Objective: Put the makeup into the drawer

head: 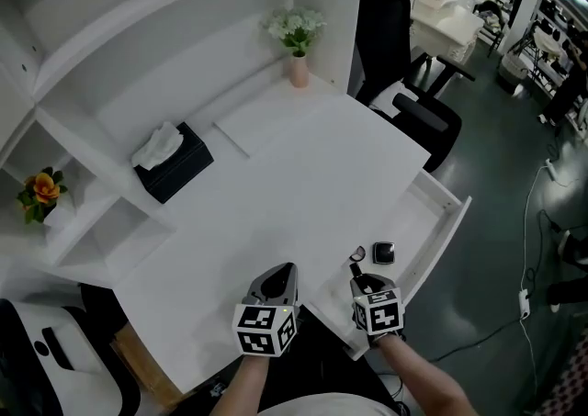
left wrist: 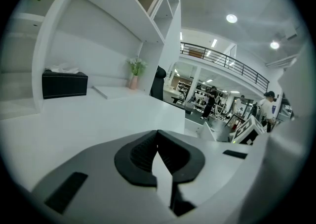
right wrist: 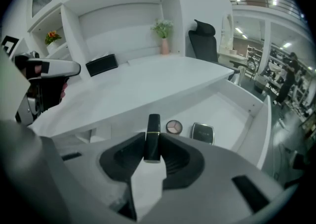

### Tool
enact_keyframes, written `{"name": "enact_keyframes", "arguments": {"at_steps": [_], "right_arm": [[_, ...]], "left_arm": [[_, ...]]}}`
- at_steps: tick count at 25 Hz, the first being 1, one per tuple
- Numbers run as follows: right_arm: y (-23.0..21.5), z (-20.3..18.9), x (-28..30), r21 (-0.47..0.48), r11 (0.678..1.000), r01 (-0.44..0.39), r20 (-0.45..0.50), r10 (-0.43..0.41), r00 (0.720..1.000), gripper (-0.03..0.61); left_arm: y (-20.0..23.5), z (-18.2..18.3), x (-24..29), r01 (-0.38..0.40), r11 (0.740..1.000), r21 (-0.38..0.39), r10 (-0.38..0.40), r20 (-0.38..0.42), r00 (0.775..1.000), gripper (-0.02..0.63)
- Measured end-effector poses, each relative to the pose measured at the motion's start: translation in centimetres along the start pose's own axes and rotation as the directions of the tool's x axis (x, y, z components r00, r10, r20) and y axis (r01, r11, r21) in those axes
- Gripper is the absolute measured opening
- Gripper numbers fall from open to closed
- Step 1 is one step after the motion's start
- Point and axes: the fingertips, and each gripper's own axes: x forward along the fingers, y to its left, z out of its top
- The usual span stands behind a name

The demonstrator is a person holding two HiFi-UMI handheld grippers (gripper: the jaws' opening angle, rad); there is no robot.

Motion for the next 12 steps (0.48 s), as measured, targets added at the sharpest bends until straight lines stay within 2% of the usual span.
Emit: {"name": "enact_keyframes", "arguments": {"at_steps": [12], "right_arm": [[2.3, -1.7, 4.4, -0.120, 0.992, -0.050, -0.118, 0.036, 0.992, 0.101]], "left_arm": [[3.0, -1.0, -1.7, -0.086, 0.995, -0.051, 0.086, 0.000, 0.996, 0.002]]}}
